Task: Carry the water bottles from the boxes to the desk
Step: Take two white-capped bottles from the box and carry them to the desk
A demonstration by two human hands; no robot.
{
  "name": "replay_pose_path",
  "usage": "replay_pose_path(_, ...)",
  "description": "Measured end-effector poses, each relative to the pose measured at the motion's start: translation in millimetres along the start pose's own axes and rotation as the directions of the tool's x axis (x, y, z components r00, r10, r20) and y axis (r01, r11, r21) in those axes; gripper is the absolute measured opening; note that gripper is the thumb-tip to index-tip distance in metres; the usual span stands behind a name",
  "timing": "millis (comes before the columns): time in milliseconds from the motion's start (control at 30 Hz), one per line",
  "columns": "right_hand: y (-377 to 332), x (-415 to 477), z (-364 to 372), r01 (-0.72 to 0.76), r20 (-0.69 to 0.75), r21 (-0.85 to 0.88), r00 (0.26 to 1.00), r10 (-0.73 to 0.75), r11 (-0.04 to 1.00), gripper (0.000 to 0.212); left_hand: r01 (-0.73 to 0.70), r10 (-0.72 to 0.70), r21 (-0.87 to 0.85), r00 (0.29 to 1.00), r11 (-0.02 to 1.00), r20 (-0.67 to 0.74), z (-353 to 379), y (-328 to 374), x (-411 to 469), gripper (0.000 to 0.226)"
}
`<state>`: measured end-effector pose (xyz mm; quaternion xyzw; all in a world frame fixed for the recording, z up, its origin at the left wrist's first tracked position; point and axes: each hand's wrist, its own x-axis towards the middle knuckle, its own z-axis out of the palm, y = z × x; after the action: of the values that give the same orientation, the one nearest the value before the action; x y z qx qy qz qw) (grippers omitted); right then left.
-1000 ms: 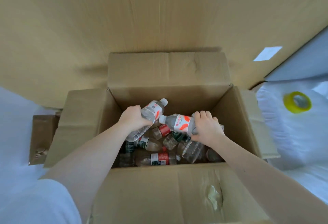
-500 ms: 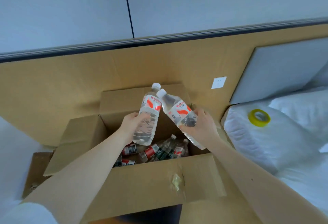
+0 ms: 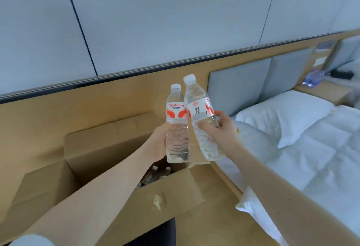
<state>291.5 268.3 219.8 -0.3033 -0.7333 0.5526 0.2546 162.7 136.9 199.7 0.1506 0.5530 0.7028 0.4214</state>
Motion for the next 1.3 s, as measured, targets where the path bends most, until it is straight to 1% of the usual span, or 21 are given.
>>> replay_pose_path(33, -2, -5, -8, 0.003, -0.037, 0.014, 0.999, -0.003, 1.0, 0.05, -0.008, 0.009, -0.014, 0.994, 1.0, 0.111, 6, 1, 3, 0.033)
replay_pose_path(100, -7, -16, -24, -0.01, -0.114, 0.063, 0.993, 0.017, 0.998, 0.052, 0.061, -0.042, -0.057, 0.958, 0.996, 0.283, 22, 2, 10, 0.051)
replay_pose_path(167, -12, -28, -38, -0.032, -0.184, 0.105, 0.982, 0.051, 0.994, 0.049, 0.13, -0.106, -0.047, 0.934, 0.99, 0.34, 40, 2, 16, 0.07)
replay_pose_path(233, -18, -43, -50, -0.042, -0.264, 0.151, 0.961, 0.081, 0.988, 0.042, 0.122, -0.124, 0.024, 0.945, 0.992, 0.304, 56, 0, 20, 0.083)
replay_pose_path(267, -20, -51, -55, -0.041, -0.3, 0.173, 0.949, 0.093, 0.984, 0.039, 0.102, -0.107, 0.033, 0.946, 0.994, 0.307, 64, -1, 20, 0.082)
replay_pose_path(333, -22, -68, -65, -0.043, -0.367, 0.229, 0.922, 0.128, 0.972, 0.04, 0.086, -0.088, 0.023, 0.925, 0.996, 0.37, 79, -5, 18, 0.076)
replay_pose_path(400, -24, -88, -74, -0.044, -0.438, 0.266, 0.884, 0.161, 0.963, 0.05, 0.111, -0.118, 0.041, 0.899, 0.993, 0.422, 95, -12, 12, 0.074)
replay_pose_path(467, -26, -110, -81, -0.056, -0.5, 0.27, 0.845, 0.19, 0.961, 0.061, 0.117, -0.156, 0.113, 0.877, 0.987, 0.455, 110, -24, 4, 0.075)
replay_pose_path(567, -25, -148, -91, -0.086, -0.575, 0.284, 0.782, 0.241, 0.955, 0.065, 0.17, -0.231, 0.16, 0.797, 0.972, 0.558, 129, -41, -15, 0.051)
replay_pose_path(600, -25, -162, -94, -0.093, -0.594, 0.296, 0.761, 0.259, 0.951, 0.064, 0.204, -0.262, 0.166, 0.77, 0.965, 0.582, 134, -47, -21, 0.055)
replay_pose_path(667, -22, -188, -100, -0.092, -0.632, 0.343, 0.713, 0.302, 0.935, 0.066, 0.222, -0.31, 0.217, 0.716, 0.951, 0.626, 148, -56, -34, 0.091)
replay_pose_path(700, -21, -201, -103, -0.084, -0.655, 0.362, 0.685, 0.317, 0.928, 0.069, 0.212, -0.32, 0.241, 0.685, 0.947, 0.655, 157, -62, -40, 0.103)
replay_pose_path(733, -18, -214, -107, -0.068, -0.682, 0.375, 0.655, 0.325, 0.925, 0.074, 0.184, -0.315, 0.259, 0.656, 0.948, 0.686, 165, -67, -47, 0.103)
replay_pose_path(800, -16, -239, -113, -0.036, -0.735, 0.388, 0.591, 0.332, 0.921, 0.081, 0.144, -0.31, 0.281, 0.599, 0.949, 0.738, 182, -73, -66, 0.083)
replay_pose_path(867, -15, -263, -120, -0.015, -0.767, 0.4, 0.542, 0.344, 0.916, 0.082, 0.14, -0.327, 0.301, 0.557, 0.943, 0.763, 197, -79, -87, 0.067)
replay_pose_path(900, -15, -275, -124, -0.001, -0.778, 0.406, 0.523, 0.347, 0.914, 0.08, 0.143, -0.346, 0.321, 0.533, 0.936, 0.772, 204, -85, -96, 0.067)
replay_pose_path(1000, -12, -308, -138, 0.038, -0.816, 0.401, 0.469, 0.338, 0.915, 0.064, 0.119, -0.401, 0.393, 0.463, 0.912, 0.79, 225, -101, -125, 0.082)
replay_pose_path(1033, -11, -319, -144, 0.039, -0.825, 0.404, 0.448, 0.345, 0.914, 0.062, 0.101, -0.412, 0.413, 0.446, 0.905, 0.794, 231, -108, -134, 0.083)
replay_pose_path(1167, -3, -370, -167, 0.038, -0.846, 0.418, 0.381, 0.373, 0.908, 0.048, 0.012, -0.406, 0.443, 0.419, 0.897, 0.812, 255, -127, -183, 0.062)
replay_pose_path(1233, 2, -399, -180, 0.035, -0.851, 0.428, 0.351, 0.39, 0.903, 0.053, -0.025, -0.414, 0.463, 0.408, 0.886, 0.813, 271, -139, -210, 0.059)
replay_pose_path(1300, 5, -429, -191, 0.027, -0.851, 0.448, 0.321, 0.417, 0.894, 0.074, -0.048, -0.407, 0.458, 0.384, 0.888, 0.829, 287, -150, -241, 0.062)
